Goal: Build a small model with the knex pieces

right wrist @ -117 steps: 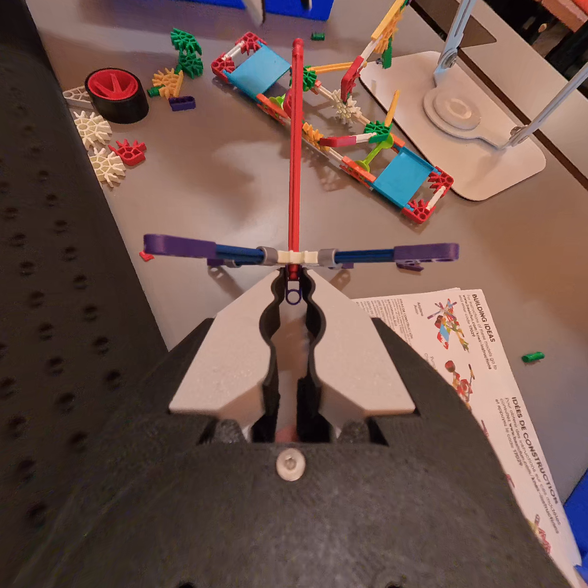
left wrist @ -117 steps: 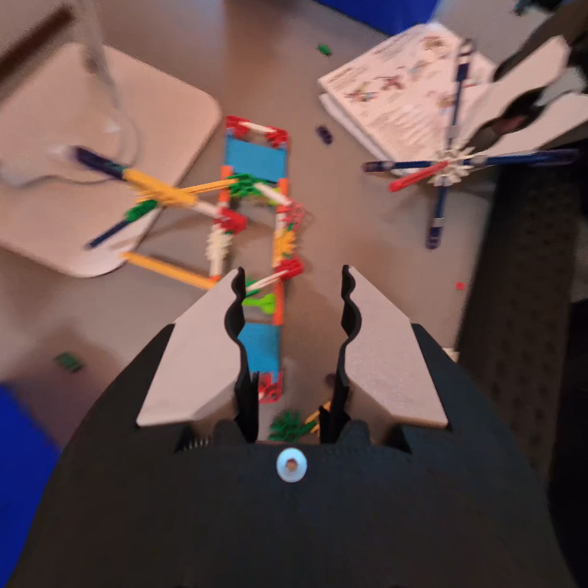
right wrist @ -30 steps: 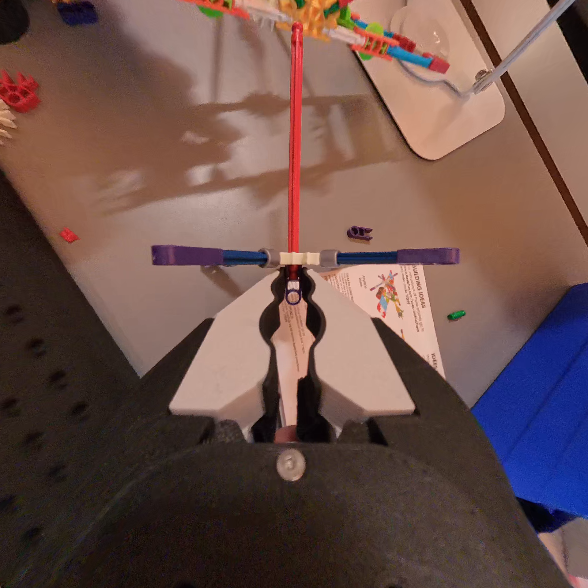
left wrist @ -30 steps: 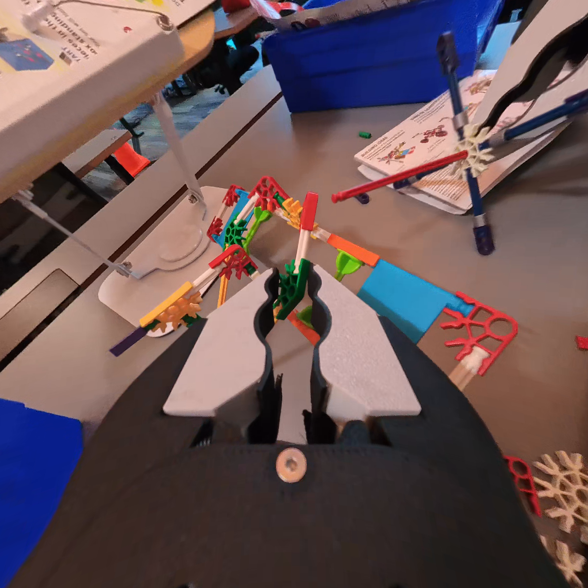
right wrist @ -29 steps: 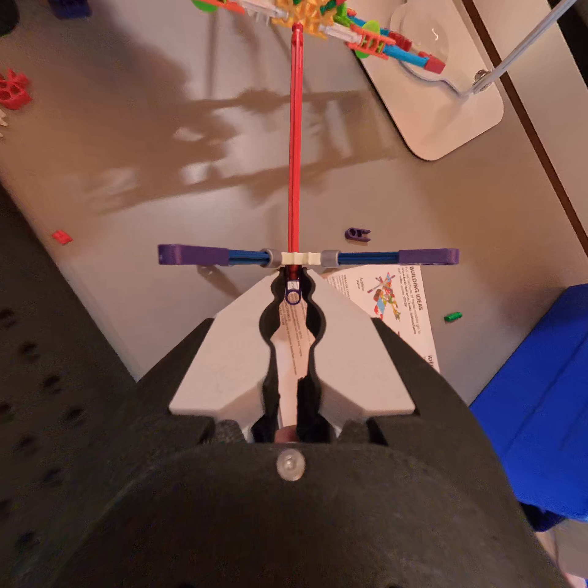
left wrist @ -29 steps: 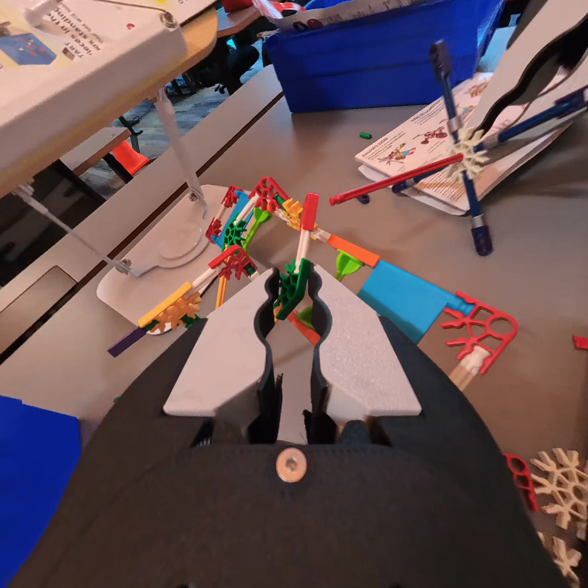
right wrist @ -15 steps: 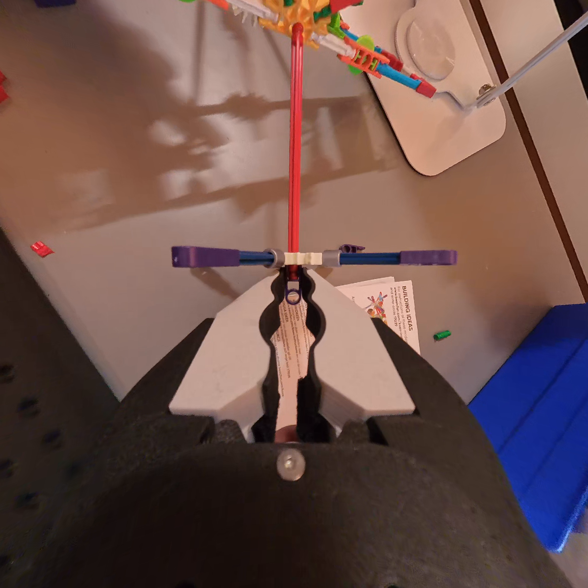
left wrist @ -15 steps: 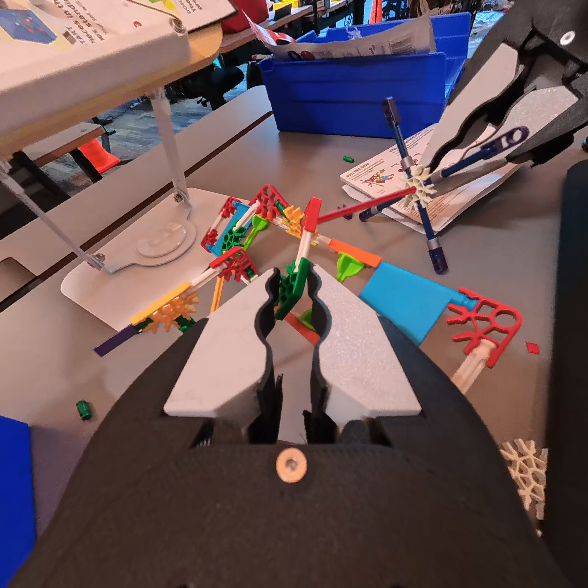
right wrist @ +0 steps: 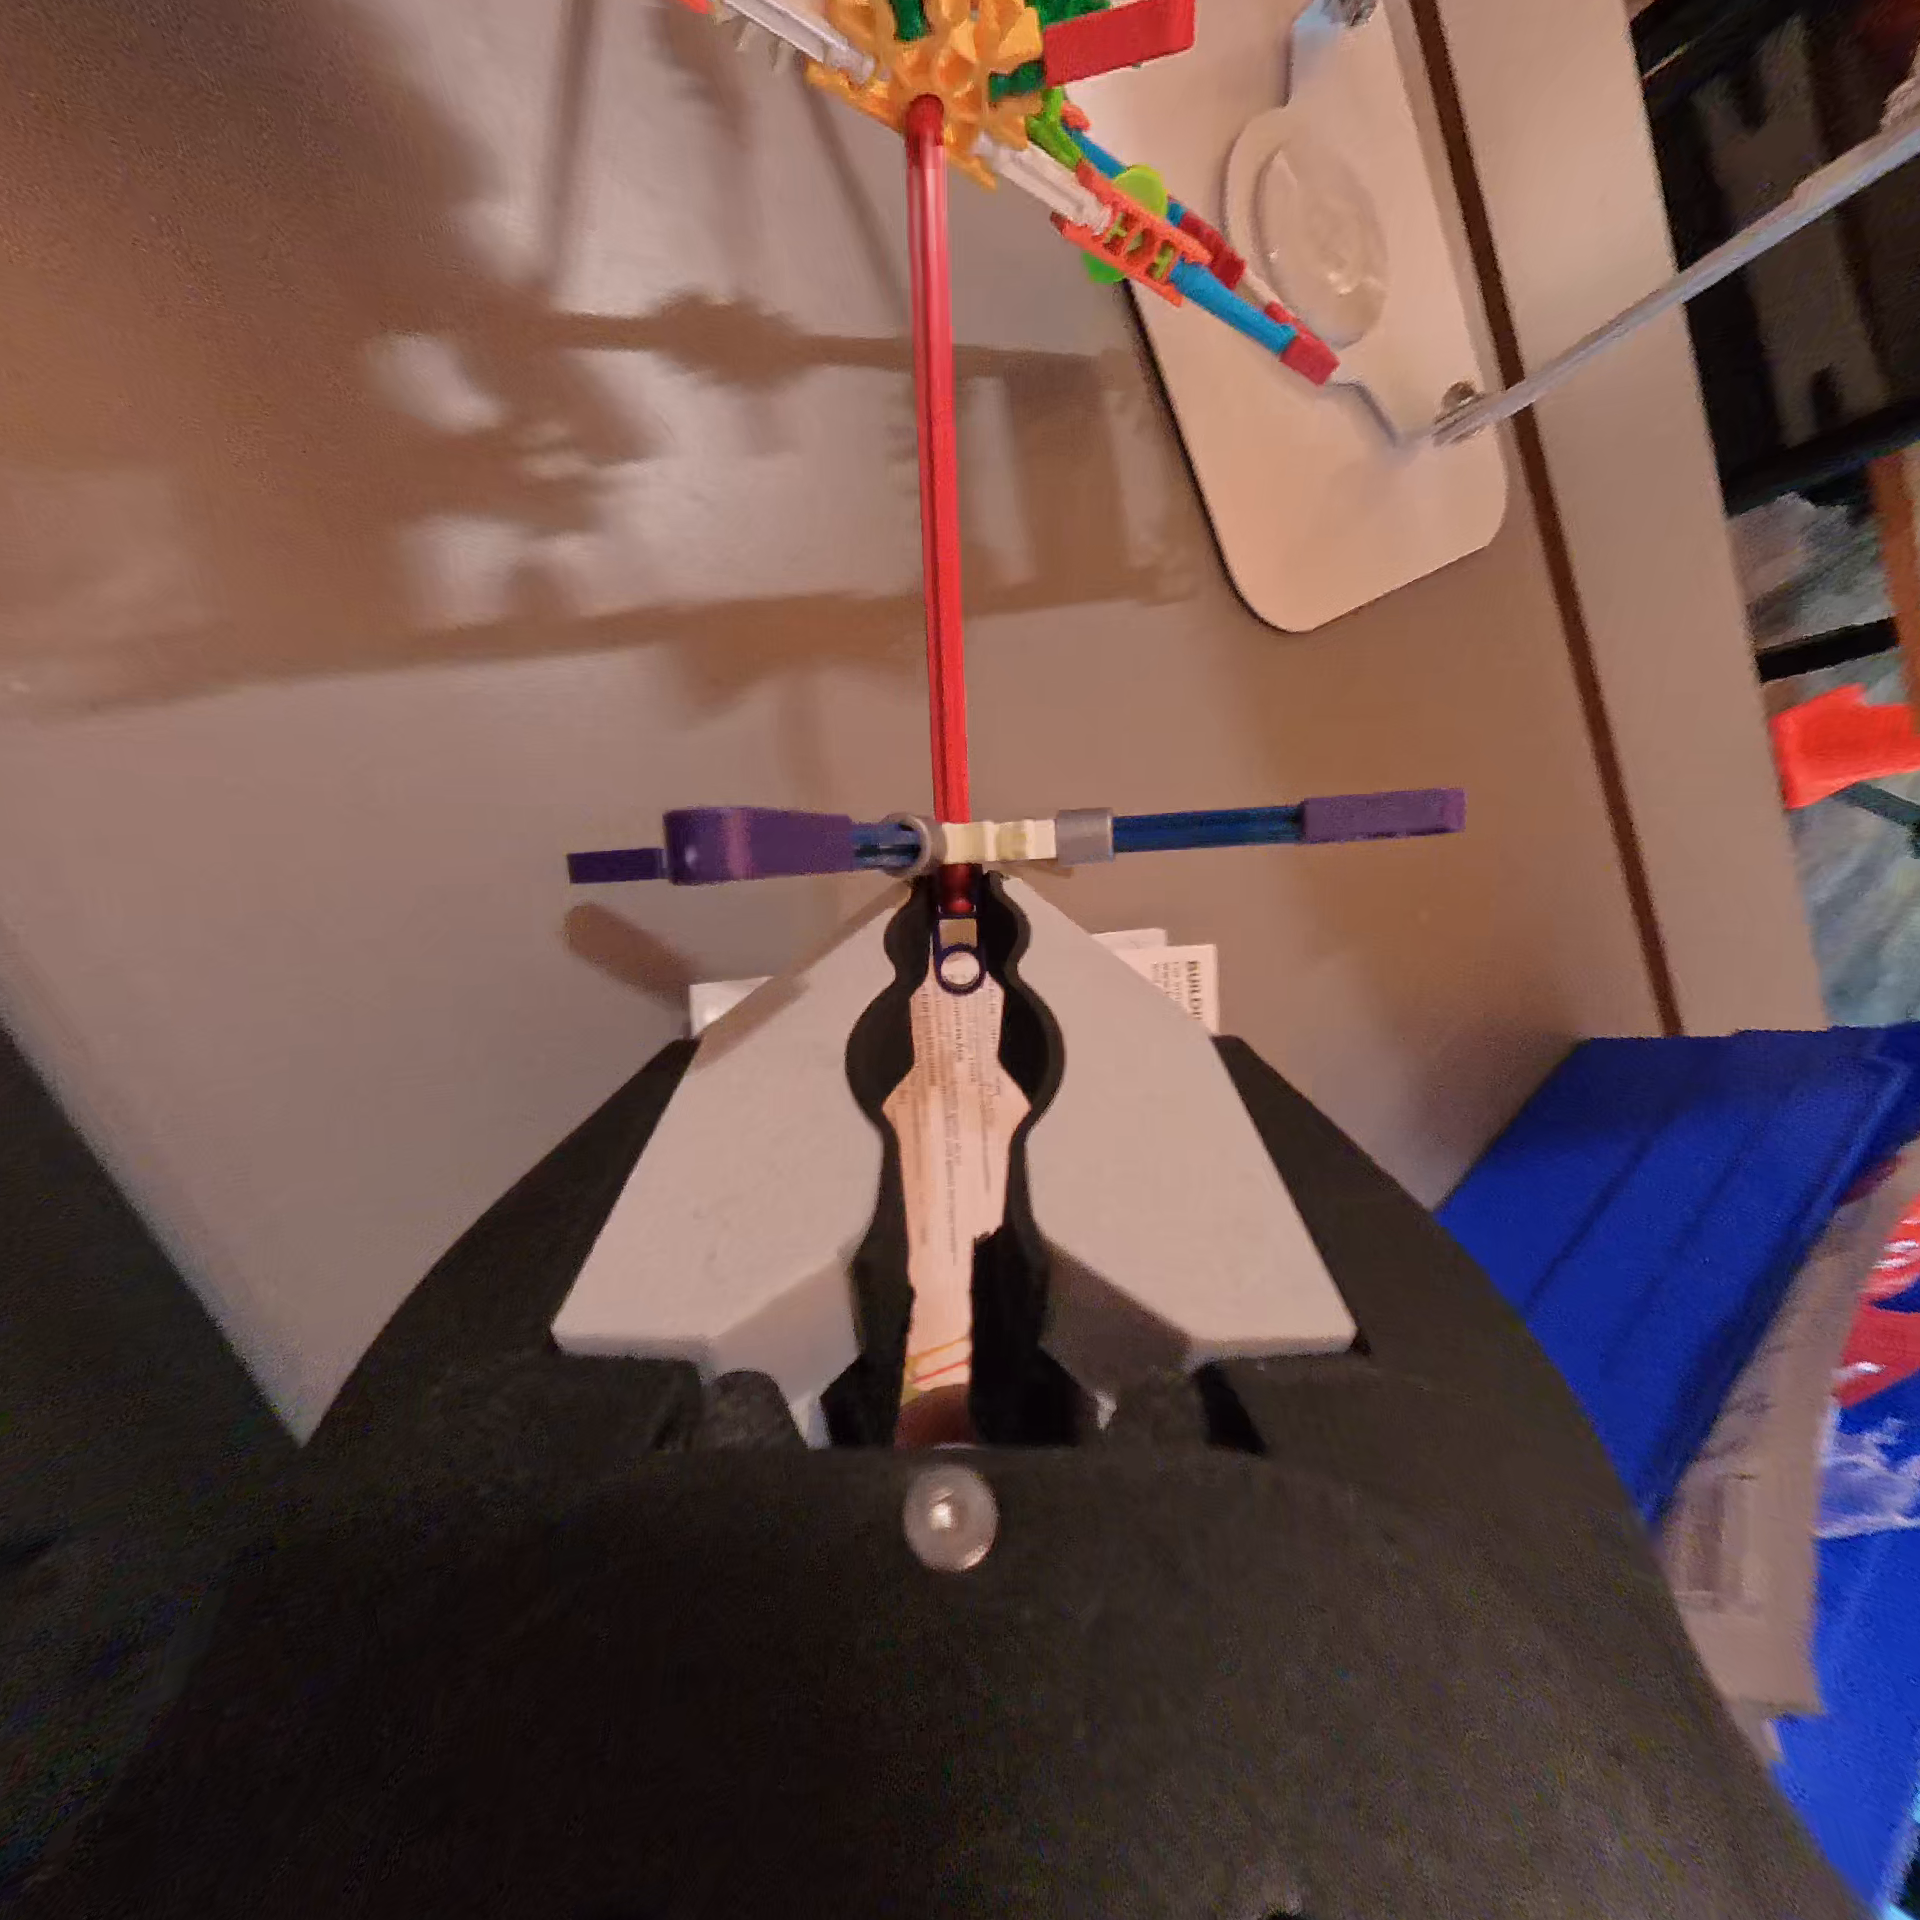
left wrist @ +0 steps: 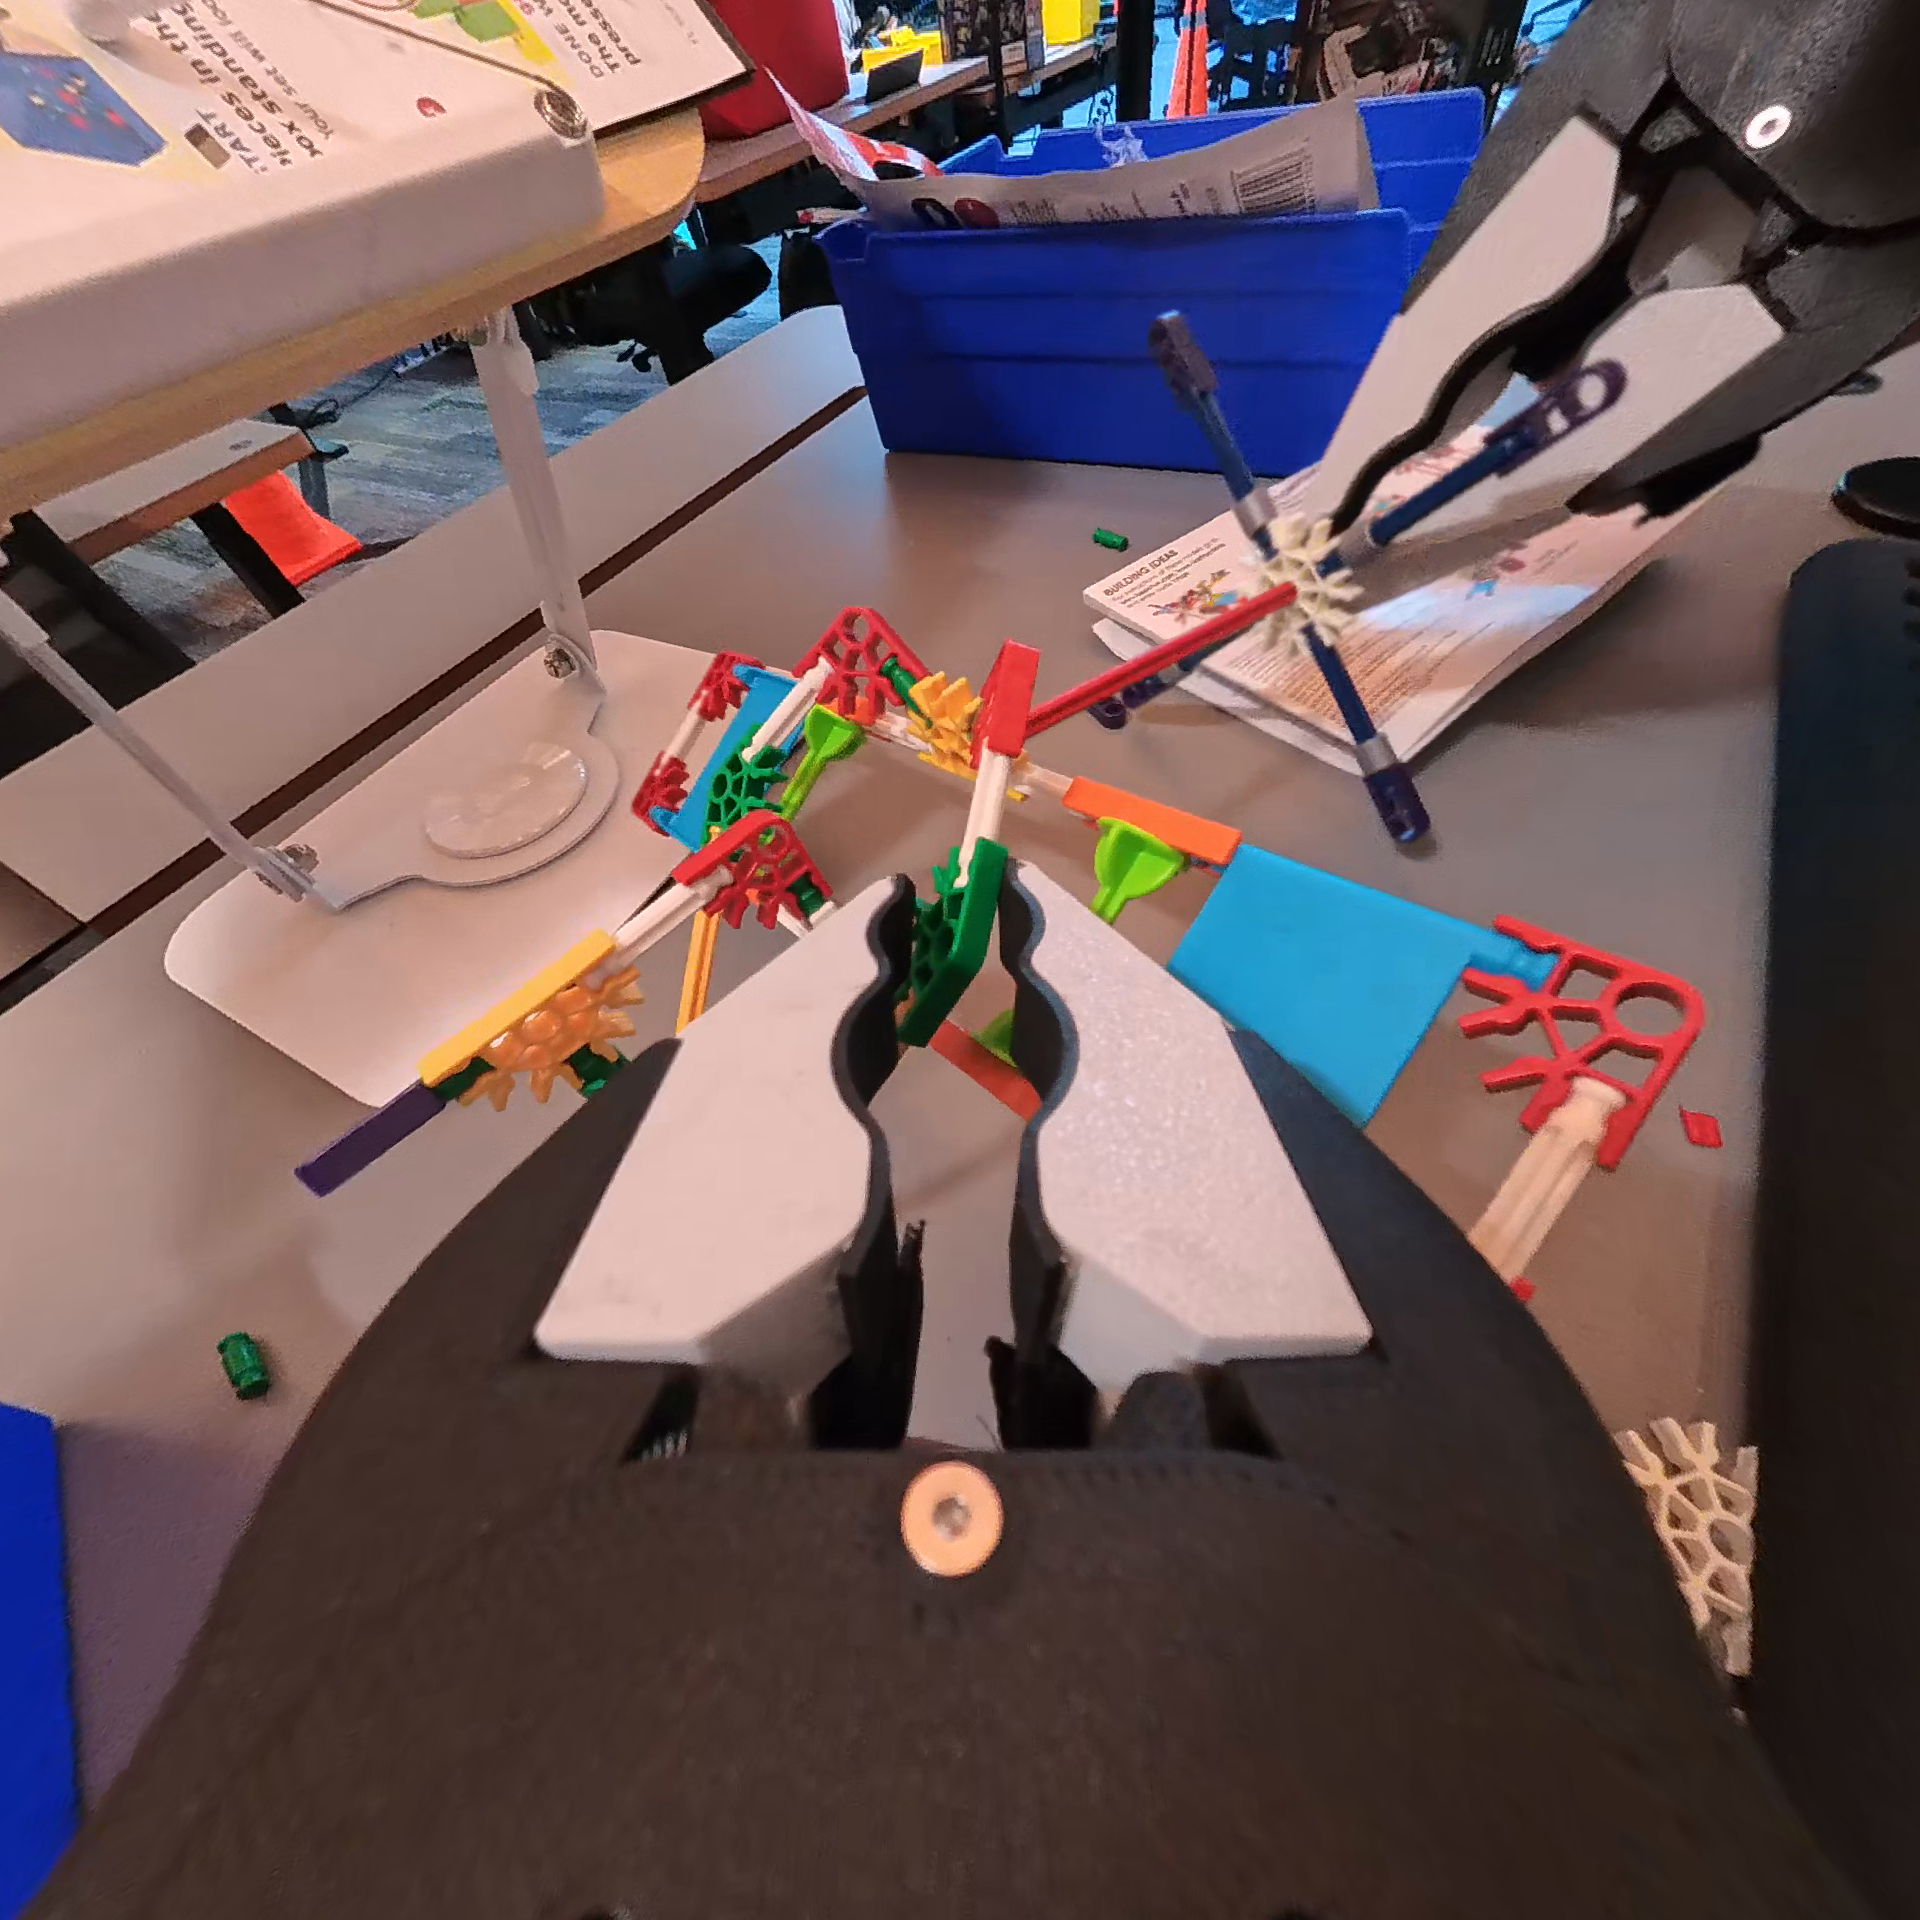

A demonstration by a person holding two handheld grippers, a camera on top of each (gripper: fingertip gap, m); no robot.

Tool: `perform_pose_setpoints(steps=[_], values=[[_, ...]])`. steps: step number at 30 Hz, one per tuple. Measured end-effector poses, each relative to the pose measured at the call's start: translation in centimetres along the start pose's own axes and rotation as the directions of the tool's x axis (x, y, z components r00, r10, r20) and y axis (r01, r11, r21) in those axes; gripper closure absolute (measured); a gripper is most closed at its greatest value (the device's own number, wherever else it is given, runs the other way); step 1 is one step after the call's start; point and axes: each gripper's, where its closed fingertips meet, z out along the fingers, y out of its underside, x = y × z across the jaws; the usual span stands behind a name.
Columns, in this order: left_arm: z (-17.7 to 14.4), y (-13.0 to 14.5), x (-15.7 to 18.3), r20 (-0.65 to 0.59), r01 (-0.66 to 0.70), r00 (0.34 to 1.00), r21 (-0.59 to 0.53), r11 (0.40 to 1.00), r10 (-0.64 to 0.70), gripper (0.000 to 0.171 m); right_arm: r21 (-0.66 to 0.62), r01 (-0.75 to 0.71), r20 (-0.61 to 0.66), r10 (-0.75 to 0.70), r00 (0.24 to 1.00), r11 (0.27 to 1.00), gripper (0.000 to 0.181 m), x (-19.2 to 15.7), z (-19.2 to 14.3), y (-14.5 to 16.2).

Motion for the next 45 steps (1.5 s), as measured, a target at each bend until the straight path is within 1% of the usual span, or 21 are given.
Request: perform_pose_setpoints(steps=[5,8,10,13,19,24,26,28,29,32,33,34,35,36,37,38,40,41,43,45], values=[[0.1,0.1,0.3,-0.013,-0.02,1.0,-0.001,1.0,0.02,0.16,-0.04,0.082,-0.058,-0.084,0.995,0.996,0.174,1.3,-0.3,-0.2],[0.2,0.3,0.6,-0.023,-0.044,0.999,-0.007,0.999,0.044,0.16,-0.045,0.139,-0.057,-0.142,0.988,0.989,0.174,1.5,-0.7,-0.7],[0.3,0.4,0.9,-0.028,-0.062,0.998,-0.012,0.998,0.062,0.161,-0.069,0.2,-0.06,-0.204,0.977,0.977,0.174,1.9,-0.7,-0.9],[0.4,0.6,1.0,-0.025,-0.076,0.997,-0.019,0.997,0.076,0.162,-0.099,0.252,-0.046,-0.257,0.965,0.963,0.174,2.4,-0.5,-1.3],[0.3,0.7,1.2,-0.041,-0.069,0.997,-0.009,0.998,0.068,0.166,-0.035,0.252,0.025,-0.252,0.967,0.967,0.174,1.6,0.5,-2.5],[0.4,1.2,1.6,-0.072,-0.067,0.995,-0.028,0.997,0.065,0.162,-0.012,0.231,0.046,-0.23,0.972,0.973,0.174,1.0,2.0,-2.4],[-0.1,0.6,1.7,-0.083,-0.075,0.994,-0.007,0.997,0.074,0.146,0.012,0.208,0.061,-0.208,0.976,0.978,0.174,0.8,2.3,-2.2],[-0.9,-0.2,1.4,-0.079,-0.077,0.994,0.014,0.997,0.078,0.136,0.013,0.199,0.065,-0.199,0.978,0.98,0.174,0.8,2.6,-1.9],[-1.5,-0.7,0.9,-0.064,-0.086,0.994,0.027,0.996,0.088,0.133,0.011,0.197,0.07,-0.198,0.978,0.98,0.175,0.7,2.7,-1.7],[-2.8,-2.5,-1.7,0.005,-0.131,0.991,0.039,0.991,0.131,0.14,0.022,0.195,0.074,-0.196,0.978,0.981,0.175,0.6,2.9,-1.6],[-2.8,-2.9,-2.3,0.014,-0.148,0.989,0.017,0.989,0.148,0.14,0.026,0.198,0.073,-0.199,0.977,0.98,0.175,0.6,2.9,-1.7],[-2.5,-2.8,-2.6,0.006,-0.155,0.988,-0.028,0.988,0.155,0.137,0.029,0.202,0.07,-0.204,0.977,0.979,0.175,0.6,3.0,-1.8],[-2.0,-2.4,-3.0,0.004,-0.169,0.986,-0.084,0.982,0.169,0.137,0.032,0.204,0.067,-0.205,0.976,0.979,0.174,0.6,3.0,-1.8],[-1.3,-1.5,-3.4,0.01,-0.188,0.981,-0.154,0.97,0.192,0.139,0.034,0.202,0.066,-0.204,0.977,0.979,0.174,0.6,3.0,-1.9],[-0.7,-0.1,-3.3,-0.027,-0.201,0.979,-0.236,0.951,0.201,0.139,0.035,0.201,0.065,-0.203,0.977,0.979,0.174,0.6,3.0,-1.9],[-0.1,1.0,-3.1,-0.058,-0.206,0.978,-0.292,0.934,0.198,0.137,0.036,0.201,0.063,-0.203,0.977,0.979,0.174,0.6,3.0,-1.9],[0.8,2.6,-3.5,-0.042,-0.203,0.979,-0.356,0.912,0.202,0.141,0.041,0.198,0.061,-0.2,0.978,0.979,0.175,0.6,3.0,-1.9],[0.9,2.5,-3.4,-0.046,-0.196,0.98,-0.335,0.922,0.192,0.141,0.04,0.197,0.06,-0.199,0.978,0.98,0.174,0.6,3.0,-1.8],[0.7,2.2,-3.5,-0.036,-0.133,0.991,-0.313,0.941,0.128,0.146,0.049,0.191,0.066,-0.194,0.979,0.98,0.175,0.6,3.0,-1.8],[0.4,2.0,-3.7,-0.022,-0.13,0.991,-0.28,0.951,0.129,0.15,0.068,0.182,0.083,-0.188,0.979,0.981,0.175,0.4,3.1,-2.1]])
